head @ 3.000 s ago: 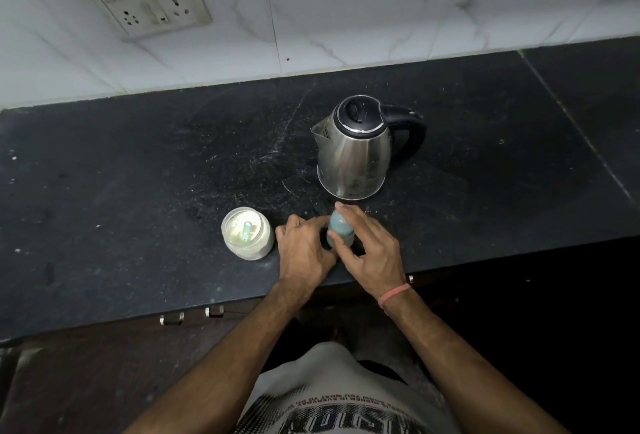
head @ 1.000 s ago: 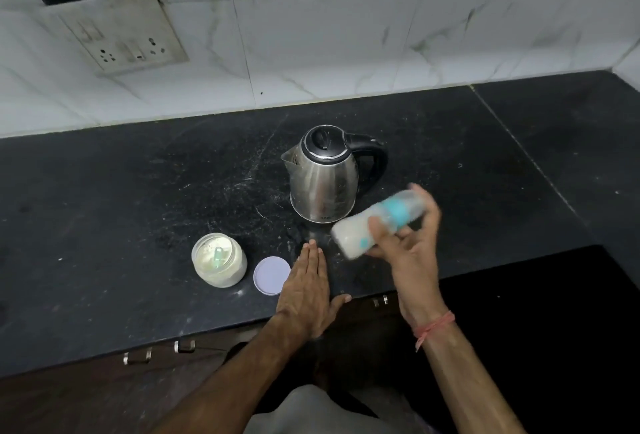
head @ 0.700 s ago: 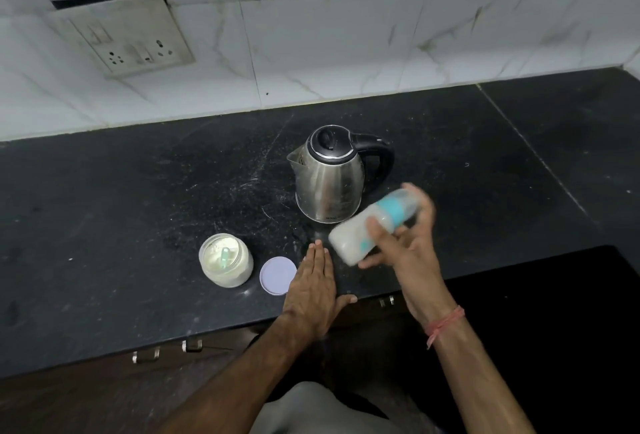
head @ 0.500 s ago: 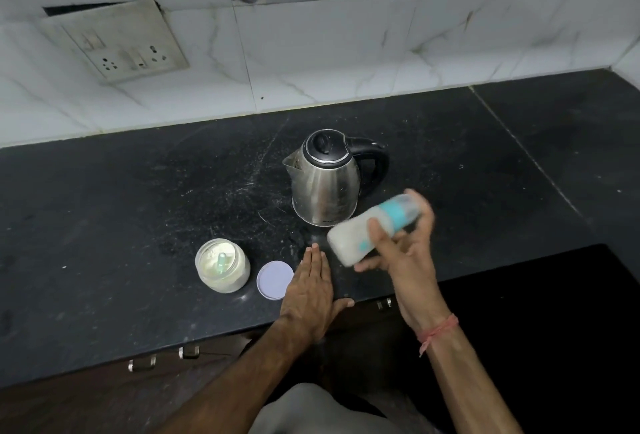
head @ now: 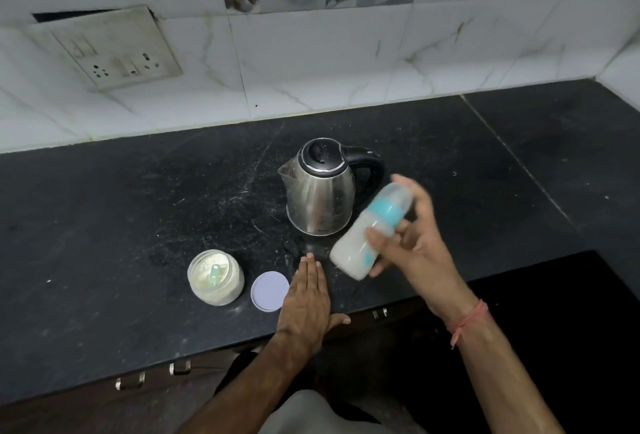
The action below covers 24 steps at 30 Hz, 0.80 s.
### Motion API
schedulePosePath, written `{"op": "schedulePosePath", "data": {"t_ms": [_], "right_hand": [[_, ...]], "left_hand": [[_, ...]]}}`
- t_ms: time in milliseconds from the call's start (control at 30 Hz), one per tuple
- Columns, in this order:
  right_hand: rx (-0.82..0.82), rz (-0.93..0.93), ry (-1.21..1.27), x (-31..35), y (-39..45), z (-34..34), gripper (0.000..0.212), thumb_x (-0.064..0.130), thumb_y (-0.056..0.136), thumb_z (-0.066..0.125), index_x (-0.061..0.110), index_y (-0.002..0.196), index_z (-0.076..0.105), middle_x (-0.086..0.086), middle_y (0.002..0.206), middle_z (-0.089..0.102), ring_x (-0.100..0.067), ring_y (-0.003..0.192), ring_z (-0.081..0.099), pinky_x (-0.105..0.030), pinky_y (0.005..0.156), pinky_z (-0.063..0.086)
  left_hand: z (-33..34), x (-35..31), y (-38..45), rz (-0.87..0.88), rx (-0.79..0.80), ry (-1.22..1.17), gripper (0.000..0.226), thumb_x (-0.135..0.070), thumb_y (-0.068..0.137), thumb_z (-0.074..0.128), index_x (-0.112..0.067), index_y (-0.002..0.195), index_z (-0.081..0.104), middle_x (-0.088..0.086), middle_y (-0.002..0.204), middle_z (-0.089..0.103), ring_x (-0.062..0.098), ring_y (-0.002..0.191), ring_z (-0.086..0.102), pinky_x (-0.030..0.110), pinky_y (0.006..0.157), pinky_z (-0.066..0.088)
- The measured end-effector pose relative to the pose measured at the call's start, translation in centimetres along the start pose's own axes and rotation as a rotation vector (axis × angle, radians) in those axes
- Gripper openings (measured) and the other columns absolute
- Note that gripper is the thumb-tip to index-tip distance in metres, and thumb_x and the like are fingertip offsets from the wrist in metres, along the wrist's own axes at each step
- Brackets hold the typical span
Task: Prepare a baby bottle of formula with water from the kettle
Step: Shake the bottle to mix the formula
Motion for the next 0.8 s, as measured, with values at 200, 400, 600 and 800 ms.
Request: {"op": "schedulePosePath", "data": {"t_ms": [200,400,600,800], "right_hand": [[-0.056,0.007,0.025,-0.9,-0.2,0.8,0.084,0.017,0.094,0.078,0.039,0.160,0.031,-0.001,0.118,0.074,-0.030,0.101,0.078,-0.043,0.060,0.067],[-0.175,0.057,0.069,-2.4,-1.8,0.5,0.077,0.026,0.097,0.075,0.037,0.159,0.030,0.000,0.127,0.069,-0.030,0.113,0.077,-0.043,0.064,0.068],[-0.194,0.047,0.087,-2.8,-2.7,0.4,0.073,0.023,0.098,0.075,0.033,0.157,0.034,-0.006,0.124,0.070,-0.030,0.110,0.078,-0.040,0.061,0.068],[-0.124,0.072,0.041,-2.7,-2.7,0.5,0.088,0.021,0.098,0.075,0.044,0.165,0.022,-0.007,0.127,0.073,-0.029,0.112,0.078,-0.044,0.065,0.068]], "left_hand": [[0.2,-0.2,-0.1,0.013,-0.010,-0.004,0.125,-0.085,0.105,0.022,0.015,0.165,-0.021,0.042,0.176,-0.021,0.051,0.169,-0.015,0.054,0.140,0.000],[-0.4,0.1,-1.1,0.017,-0.036,-0.129,0.116,-0.081,0.109,0.021,0.008,0.170,-0.021,0.033,0.177,-0.027,0.044,0.170,-0.022,0.051,0.140,-0.002],[0.0,0.1,-1.2,0.006,-0.042,-0.097,0.118,-0.083,0.107,0.019,0.010,0.170,-0.017,0.035,0.178,-0.026,0.045,0.170,-0.021,0.052,0.140,-0.001],[0.2,-0.1,-1.1,-0.014,-0.051,-0.113,0.118,-0.084,0.106,0.017,0.009,0.171,-0.017,0.034,0.179,-0.024,0.044,0.170,-0.022,0.052,0.140,-0.003]]}}
Point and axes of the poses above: each hand's wrist, its own y-axis towards the middle knuckle, its own z-axis out of the palm, x = y × z, the point moved 6 cm from there along y, towards the middle knuckle
